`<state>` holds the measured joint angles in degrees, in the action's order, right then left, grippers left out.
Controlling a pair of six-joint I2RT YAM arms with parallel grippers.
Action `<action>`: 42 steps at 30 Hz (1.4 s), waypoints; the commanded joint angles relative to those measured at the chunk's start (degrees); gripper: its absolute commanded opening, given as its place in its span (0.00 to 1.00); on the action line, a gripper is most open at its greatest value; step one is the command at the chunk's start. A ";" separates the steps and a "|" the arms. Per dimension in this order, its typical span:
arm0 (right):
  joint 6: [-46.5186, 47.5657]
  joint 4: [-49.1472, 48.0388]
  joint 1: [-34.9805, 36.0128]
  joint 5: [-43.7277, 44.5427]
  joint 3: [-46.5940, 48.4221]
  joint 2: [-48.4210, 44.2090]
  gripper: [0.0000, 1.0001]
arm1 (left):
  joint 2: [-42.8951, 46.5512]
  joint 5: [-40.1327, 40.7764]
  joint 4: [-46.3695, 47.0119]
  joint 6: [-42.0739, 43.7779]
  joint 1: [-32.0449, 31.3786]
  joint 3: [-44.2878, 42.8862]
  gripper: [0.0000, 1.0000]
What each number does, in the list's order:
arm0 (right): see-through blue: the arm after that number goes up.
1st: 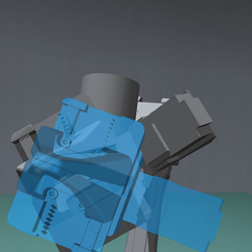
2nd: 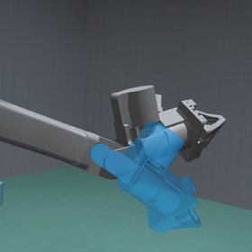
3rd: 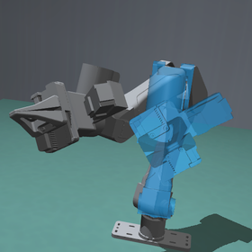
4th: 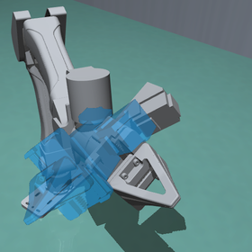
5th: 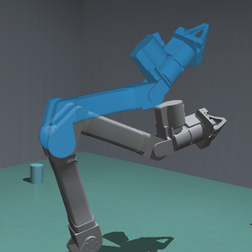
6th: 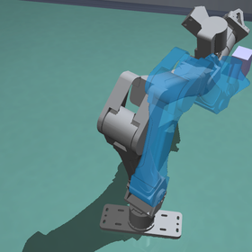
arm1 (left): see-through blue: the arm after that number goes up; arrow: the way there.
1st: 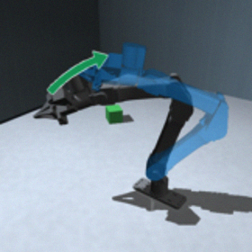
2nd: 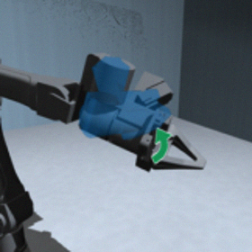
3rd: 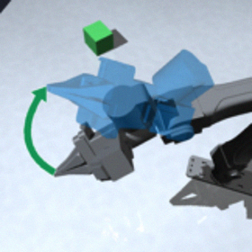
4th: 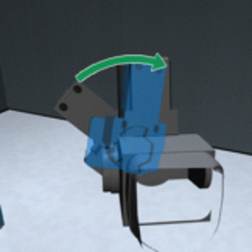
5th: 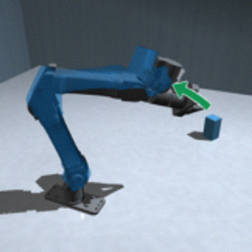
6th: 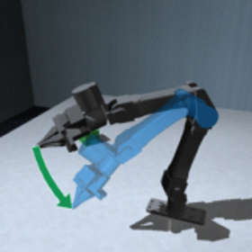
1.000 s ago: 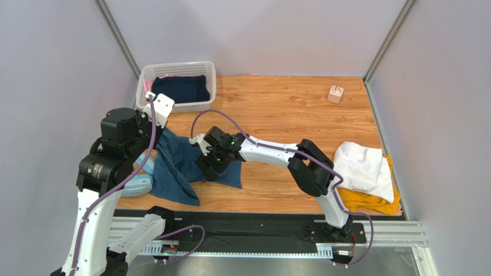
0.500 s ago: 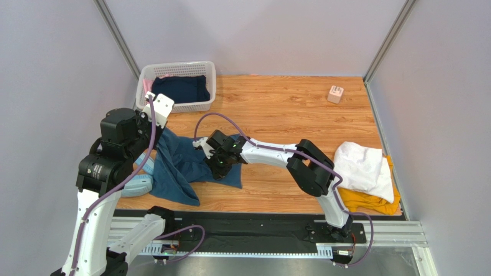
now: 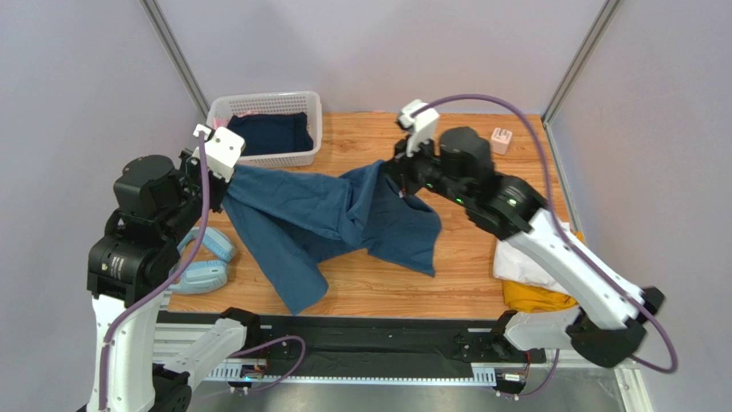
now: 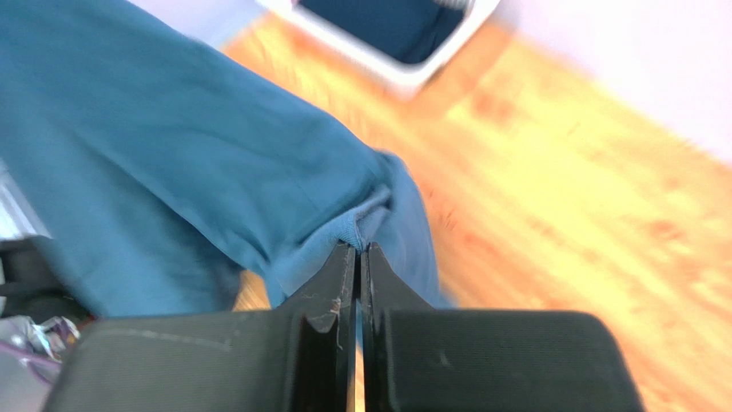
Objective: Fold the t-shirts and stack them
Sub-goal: Flatten out the tshirt
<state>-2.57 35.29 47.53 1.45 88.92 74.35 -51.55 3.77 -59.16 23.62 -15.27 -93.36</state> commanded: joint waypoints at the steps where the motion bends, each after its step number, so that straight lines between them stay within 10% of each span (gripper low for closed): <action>1: 1.25 7.32 0.72 9.79 1.07 -8.50 0.00 | 1.63 -1.13 -1.31 4.85 0.24 -3.66 0.00; 19: -3.77 25.45 0.81 18.85 11.44 -29.78 0.00 | 6.63 -3.33 -3.17 8.73 0.24 -11.85 0.00; 27: 1.78 14.49 0.46 31.58 0.14 -23.38 0.00 | 9.01 -4.04 3.77 2.58 0.24 9.92 0.00; 33: -6.56 5.44 -32.08 7.10 -7.43 -15.04 0.00 | 2.08 1.49 17.83 4.33 0.24 28.83 0.00; 42: -12.82 -5.13 -41.29 6.20 -9.30 6.06 0.00 | -25.51 2.64 34.79 6.00 3.66 28.86 0.00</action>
<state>-11.35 39.97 8.99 10.98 78.17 75.50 -70.81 4.75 -35.11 28.88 -13.67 -59.90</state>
